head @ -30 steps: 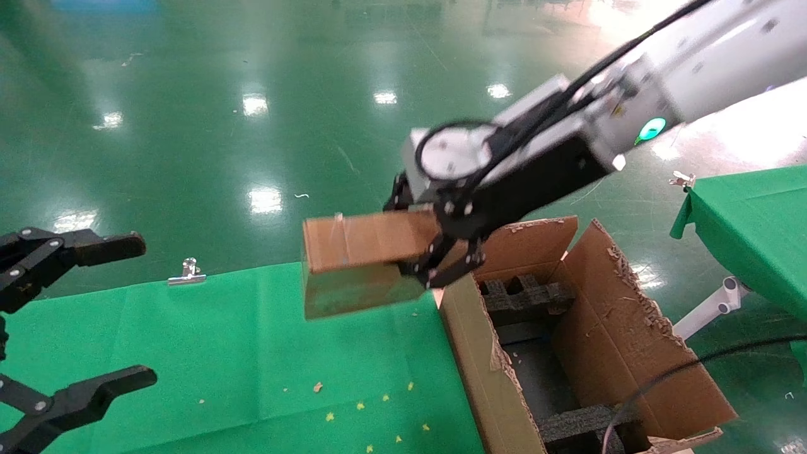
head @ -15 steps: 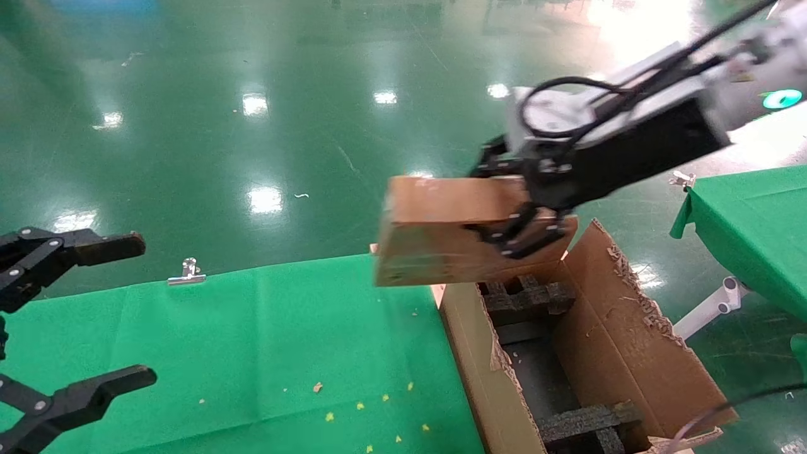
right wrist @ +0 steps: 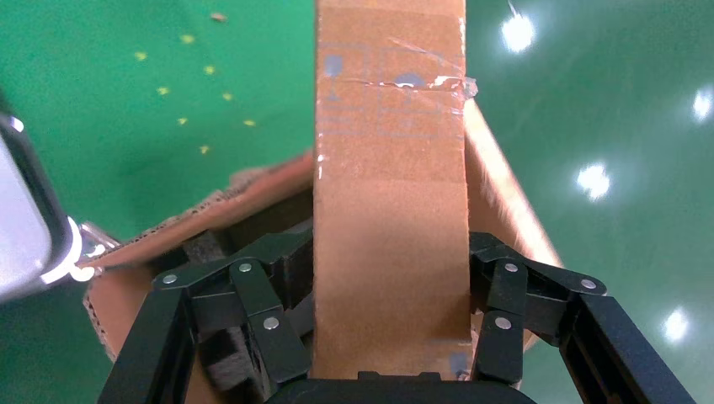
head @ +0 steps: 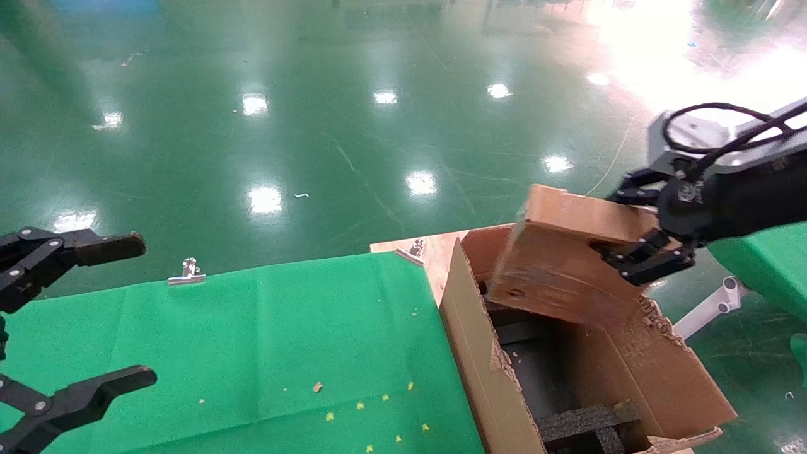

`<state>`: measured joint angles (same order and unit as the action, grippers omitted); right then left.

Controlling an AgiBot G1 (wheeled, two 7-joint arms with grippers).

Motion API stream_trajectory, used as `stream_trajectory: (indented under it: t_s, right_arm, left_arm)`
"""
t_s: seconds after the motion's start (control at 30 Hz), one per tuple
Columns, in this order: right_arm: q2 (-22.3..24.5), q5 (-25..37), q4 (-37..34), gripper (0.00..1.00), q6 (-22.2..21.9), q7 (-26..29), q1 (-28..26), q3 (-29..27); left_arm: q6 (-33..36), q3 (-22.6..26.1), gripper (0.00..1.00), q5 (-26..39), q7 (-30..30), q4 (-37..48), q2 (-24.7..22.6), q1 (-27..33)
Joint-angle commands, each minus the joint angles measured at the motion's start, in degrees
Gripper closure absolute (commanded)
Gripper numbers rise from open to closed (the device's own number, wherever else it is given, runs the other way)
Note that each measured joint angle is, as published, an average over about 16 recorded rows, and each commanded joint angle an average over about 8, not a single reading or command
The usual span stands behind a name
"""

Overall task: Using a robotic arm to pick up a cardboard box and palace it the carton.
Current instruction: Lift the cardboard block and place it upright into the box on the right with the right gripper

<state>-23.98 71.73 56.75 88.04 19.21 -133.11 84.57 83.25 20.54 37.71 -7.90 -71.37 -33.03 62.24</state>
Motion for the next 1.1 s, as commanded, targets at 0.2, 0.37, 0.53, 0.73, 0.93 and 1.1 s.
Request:
stream_trajectory:
  t_s: [0.2,0.37,0.53,0.73,0.93,1.1]
  right_arm:
    - [6.3,0.7,1.2,1.0,-6.6,10.6,3.4,2.7]
    - [11.0,-0.5,4.0,1.0,-14.2,18.2,8.0,4.4]
    - [15.0,-1.0,8.4,1.0,-22.7,25.7,12.4,6.6]
    - [19.1,-0.2,14.5,1.0,-32.8,35.1,16.5,9.4]
    - [21.4,2.2,19.0,1.0,-40.8,43.7,19.7,12.2]
    - [21.3,5.0,20.1,1.0,-45.5,48.5,21.9,14.2]
  left_arm:
    - [0.0,0.0,0.0,0.0,0.0,0.0,0.0,0.0]
    - [0.0,0.0,0.0,0.0,0.0,0.0,0.0,0.0]
    - [0.0,0.0,0.0,0.0,0.0,0.0,0.0,0.0]
    - [0.0,0.0,0.0,0.0,0.0,0.0,0.0,0.0]
    - [0.0,0.0,0.0,0.0,0.0,0.0,0.0,0.0]
    - [0.0,0.0,0.0,0.0,0.0,0.0,0.0,0.0]
